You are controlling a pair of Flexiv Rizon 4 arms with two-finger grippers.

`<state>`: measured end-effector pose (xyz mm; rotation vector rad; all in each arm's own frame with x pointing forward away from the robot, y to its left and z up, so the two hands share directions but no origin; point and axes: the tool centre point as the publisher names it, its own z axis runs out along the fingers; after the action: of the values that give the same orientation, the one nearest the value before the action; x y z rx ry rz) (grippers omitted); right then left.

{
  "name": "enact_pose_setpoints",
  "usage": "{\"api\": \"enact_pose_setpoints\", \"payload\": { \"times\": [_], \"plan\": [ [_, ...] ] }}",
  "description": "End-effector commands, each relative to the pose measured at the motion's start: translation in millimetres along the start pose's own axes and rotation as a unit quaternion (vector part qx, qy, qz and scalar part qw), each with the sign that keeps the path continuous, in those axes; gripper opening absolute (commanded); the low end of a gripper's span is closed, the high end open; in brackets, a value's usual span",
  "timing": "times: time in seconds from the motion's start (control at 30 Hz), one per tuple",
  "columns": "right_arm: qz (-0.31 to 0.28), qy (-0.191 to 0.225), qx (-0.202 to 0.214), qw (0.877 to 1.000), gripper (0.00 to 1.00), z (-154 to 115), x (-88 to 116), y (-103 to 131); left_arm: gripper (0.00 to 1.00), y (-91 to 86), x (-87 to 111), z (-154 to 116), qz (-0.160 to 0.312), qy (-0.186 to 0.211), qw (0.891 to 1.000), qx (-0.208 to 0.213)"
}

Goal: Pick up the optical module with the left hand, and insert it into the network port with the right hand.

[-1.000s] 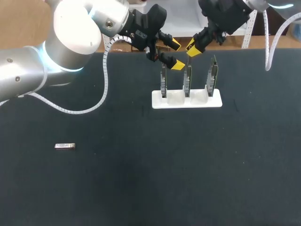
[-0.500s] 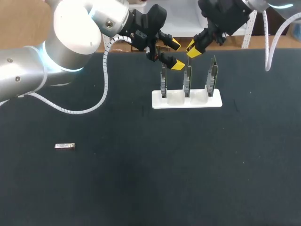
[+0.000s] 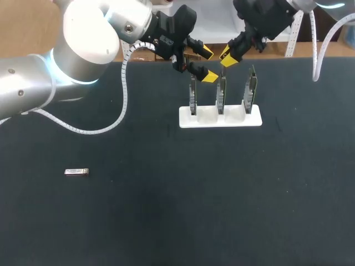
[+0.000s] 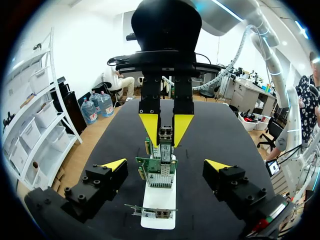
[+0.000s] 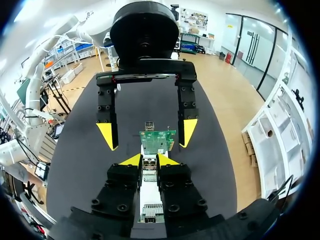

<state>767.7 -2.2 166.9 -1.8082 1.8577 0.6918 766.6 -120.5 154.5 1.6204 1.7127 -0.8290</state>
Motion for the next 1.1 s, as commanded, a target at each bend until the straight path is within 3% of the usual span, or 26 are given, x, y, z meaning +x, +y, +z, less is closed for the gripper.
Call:
{"api": "enact_pose_setpoints", "payload": {
  "times": [0.03, 1.1],
  "plan": [
    [-0.001, 0.003, -0.002, 1.000, 0.00, 0.2, 0.2, 0.4, 1.00, -0.5, 0.3, 0.3, 0.001, 0.000, 1.000, -0.001],
    [-0.009, 0.004, 0.000, 1.000, 0.00, 0.3, -3.8, -1.5, 1.00, -0.5, 0.3, 0.3, 0.001, 0.000, 1.000, -0.001]
  ]
}}
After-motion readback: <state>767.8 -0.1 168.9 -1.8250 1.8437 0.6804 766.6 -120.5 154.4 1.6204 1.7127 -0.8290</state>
